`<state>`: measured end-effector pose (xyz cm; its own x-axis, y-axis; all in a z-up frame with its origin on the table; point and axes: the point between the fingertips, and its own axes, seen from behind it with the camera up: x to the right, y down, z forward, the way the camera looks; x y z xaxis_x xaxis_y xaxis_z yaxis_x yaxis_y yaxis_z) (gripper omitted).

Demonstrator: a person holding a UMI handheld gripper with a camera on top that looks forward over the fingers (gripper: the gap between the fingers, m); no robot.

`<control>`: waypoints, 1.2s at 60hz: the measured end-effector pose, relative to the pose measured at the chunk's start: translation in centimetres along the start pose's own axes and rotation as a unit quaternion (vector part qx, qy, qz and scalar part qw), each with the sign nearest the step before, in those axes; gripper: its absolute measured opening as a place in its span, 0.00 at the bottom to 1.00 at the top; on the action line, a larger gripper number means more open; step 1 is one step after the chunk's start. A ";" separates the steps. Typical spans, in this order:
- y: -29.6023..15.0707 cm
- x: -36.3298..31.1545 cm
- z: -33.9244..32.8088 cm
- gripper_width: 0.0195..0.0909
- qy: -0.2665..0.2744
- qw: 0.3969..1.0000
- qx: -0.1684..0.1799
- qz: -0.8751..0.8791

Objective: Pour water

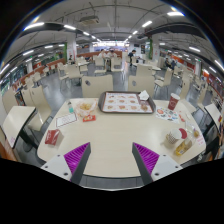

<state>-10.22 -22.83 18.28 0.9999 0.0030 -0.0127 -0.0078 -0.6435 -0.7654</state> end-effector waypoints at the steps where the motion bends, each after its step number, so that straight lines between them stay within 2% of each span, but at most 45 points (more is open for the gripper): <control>1: 0.0 0.2 0.0 0.92 0.001 1.000 0.000 0.001; 7: 0.4 3.1 0.0 0.92 0.002 1.000 0.001 0.007; 8: 0.4 1.4 0.1 0.92 0.002 1.000 0.001 0.008; 9: 0.7 4.3 0.1 0.92 -0.001 1.000 0.000 0.009; 15: 2.0 7.7 0.3 0.92 0.000 1.000 0.001 0.011; 34: 10.2 22.6 1.9 0.92 0.031 0.999 -0.006 0.013; 44: 11.6 30.2 3.9 0.92 0.046 0.998 0.017 0.032; 59: 9.2 36.7 9.7 0.90 0.048 0.996 0.069 0.026; 64: 8.3 37.2 11.4 0.82 0.038 0.996 0.083 0.025; 70: 7.7 37.9 12.7 0.50 0.040 0.994 0.095 0.020; 72: 7.5 37.9 12.9 0.44 0.038 0.994 0.102 0.019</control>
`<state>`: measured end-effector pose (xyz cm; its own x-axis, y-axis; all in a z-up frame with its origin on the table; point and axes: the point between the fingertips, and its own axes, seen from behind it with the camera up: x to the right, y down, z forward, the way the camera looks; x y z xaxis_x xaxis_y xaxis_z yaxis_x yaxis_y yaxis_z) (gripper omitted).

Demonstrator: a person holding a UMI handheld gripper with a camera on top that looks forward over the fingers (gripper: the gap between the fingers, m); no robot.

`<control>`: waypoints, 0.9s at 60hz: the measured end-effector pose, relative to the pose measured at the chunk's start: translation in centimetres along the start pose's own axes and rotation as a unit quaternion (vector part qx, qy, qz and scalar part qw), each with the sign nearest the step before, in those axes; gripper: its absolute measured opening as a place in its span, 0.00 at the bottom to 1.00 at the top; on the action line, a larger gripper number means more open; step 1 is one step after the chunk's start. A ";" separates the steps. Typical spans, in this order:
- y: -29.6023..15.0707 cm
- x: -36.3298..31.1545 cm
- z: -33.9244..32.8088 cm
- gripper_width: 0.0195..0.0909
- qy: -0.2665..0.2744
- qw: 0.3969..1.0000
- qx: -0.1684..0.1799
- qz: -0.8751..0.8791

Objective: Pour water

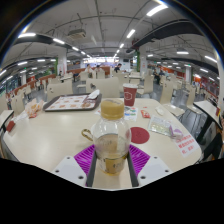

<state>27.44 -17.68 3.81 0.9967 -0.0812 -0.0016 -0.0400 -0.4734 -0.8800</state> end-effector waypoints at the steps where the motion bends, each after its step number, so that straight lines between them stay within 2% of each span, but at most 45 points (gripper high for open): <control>1: -0.1 0.0 0.1 0.44 0.000 1.000 0.003 0.000; 13: -0.3 0.2 0.3 0.27 0.007 1.000 0.012 -0.016; 26: -1.4 -1.5 -1.1 0.27 0.010 0.998 0.006 -0.059; 34: -3.9 -7.0 -2.2 0.27 -0.044 0.999 0.010 -0.008; 42: -7.9 -14.2 -2.4 0.27 -0.128 0.983 0.009 0.131; 49: -12.0 -18.3 -1.7 0.27 -0.194 0.933 0.002 0.304; 54: -14.8 -19.4 -1.2 0.27 -0.233 0.868 -0.003 0.439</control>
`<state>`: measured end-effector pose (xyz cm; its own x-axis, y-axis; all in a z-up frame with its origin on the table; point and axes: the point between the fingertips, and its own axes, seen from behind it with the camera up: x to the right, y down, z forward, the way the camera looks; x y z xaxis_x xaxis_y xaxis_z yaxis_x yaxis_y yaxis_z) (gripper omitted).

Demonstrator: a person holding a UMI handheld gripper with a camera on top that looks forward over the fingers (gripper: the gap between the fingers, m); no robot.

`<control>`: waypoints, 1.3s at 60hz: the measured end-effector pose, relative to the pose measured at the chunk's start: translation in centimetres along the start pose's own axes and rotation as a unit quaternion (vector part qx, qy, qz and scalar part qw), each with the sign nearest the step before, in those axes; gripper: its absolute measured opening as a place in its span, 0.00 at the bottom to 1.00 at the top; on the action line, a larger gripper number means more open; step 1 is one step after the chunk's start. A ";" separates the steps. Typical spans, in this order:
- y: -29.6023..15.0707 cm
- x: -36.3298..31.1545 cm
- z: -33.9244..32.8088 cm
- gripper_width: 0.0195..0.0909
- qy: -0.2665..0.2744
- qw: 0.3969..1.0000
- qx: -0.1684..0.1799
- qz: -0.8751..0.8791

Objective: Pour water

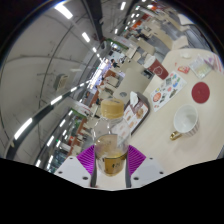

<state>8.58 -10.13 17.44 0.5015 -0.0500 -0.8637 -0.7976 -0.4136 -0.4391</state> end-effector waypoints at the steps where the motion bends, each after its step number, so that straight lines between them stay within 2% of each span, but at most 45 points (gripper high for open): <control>1: -0.3 -0.6 0.1 0.27 -0.010 1.000 0.004 0.029; 14: -4.6 0.7 2.1 0.27 -0.097 0.945 0.046 0.309; 21: -5.3 3.8 2.7 0.27 -0.105 0.900 0.054 0.419; 29: -4.4 6.1 3.2 0.27 -0.100 0.872 0.039 0.477; 39: -4.4 5.8 3.4 0.27 -0.083 0.887 0.011 0.453; 42: -3.4 5.1 1.2 0.27 -0.075 0.903 -0.004 0.423; 43: -4.5 5.2 2.9 0.27 -0.069 0.911 -0.010 0.406; 46: -4.9 4.3 2.2 0.27 -0.058 0.937 -0.024 0.343; 47: -4.1 3.5 -0.1 0.27 -0.055 0.946 -0.027 0.318; 49: -5.8 3.8 2.1 0.27 -0.043 0.965 -0.032 0.258; 56: -10.8 2.2 -0.7 0.27 -0.016 1.000 -0.019 0.018; 57: -11.4 2.4 0.6 0.27 -0.011 1.000 -0.013 -0.014; 63: -17.0 2.0 -1.7 0.27 0.021 0.981 0.024 -0.190; 69: -20.8 4.8 -1.3 0.27 0.066 0.940 0.053 -0.329; 73: -22.6 8.0 -2.2 0.27 0.104 0.909 0.056 -0.401; 78: -23.0 13.3 -2.2 0.27 0.151 0.874 0.043 -0.459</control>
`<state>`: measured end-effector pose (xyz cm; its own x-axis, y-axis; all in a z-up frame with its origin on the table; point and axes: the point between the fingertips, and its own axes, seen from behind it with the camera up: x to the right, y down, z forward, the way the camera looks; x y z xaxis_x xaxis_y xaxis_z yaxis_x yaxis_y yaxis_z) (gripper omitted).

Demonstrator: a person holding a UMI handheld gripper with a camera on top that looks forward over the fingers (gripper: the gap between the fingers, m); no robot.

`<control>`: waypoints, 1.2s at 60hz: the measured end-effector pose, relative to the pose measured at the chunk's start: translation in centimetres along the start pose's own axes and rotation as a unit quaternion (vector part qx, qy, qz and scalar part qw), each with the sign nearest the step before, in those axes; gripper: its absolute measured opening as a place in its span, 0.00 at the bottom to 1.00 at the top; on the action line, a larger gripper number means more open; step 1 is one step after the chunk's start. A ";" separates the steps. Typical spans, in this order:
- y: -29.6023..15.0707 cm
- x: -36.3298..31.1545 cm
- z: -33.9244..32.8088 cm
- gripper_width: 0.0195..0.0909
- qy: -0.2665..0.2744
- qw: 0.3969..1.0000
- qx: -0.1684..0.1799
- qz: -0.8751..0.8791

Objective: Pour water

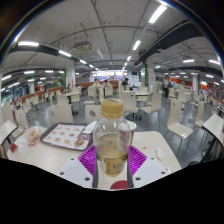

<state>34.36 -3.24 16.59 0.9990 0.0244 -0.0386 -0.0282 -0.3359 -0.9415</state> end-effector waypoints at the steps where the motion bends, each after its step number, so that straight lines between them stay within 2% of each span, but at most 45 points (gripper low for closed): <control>1: 0.4 0.8 0.0 0.27 0.005 1.000 -0.006 -0.008; 10: 7.1 3.6 1.7 0.27 0.014 0.998 -0.054 -0.028; 21: 12.6 4.2 1.7 0.29 0.008 0.995 -0.088 -0.034; 23: 12.5 4.0 2.3 0.28 0.007 0.997 -0.073 -0.030; 31: 12.6 3.9 2.4 0.29 0.014 0.997 -0.070 -0.026; 38: 12.7 4.1 1.8 0.43 0.019 0.996 -0.089 -0.016; 40: 12.9 4.2 1.5 0.51 0.022 0.995 -0.101 -0.011; 41: 13.0 4.1 1.4 0.58 0.021 0.994 -0.108 -0.008; 44: 13.4 3.8 0.9 0.88 0.017 0.992 -0.125 -0.001; 45: 13.3 3.6 0.7 0.95 0.016 0.992 -0.129 0.000; 47: 13.1 3.5 0.0 0.90 0.017 0.991 -0.134 0.001; 62: 11.5 0.5 -8.3 0.92 0.033 0.983 -0.182 0.016; 72: 10.6 -2.5 -13.6 0.92 0.046 0.979 -0.195 0.034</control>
<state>32.06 -19.71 11.24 0.9948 -0.0887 -0.0495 -0.0963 -0.6689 -0.7371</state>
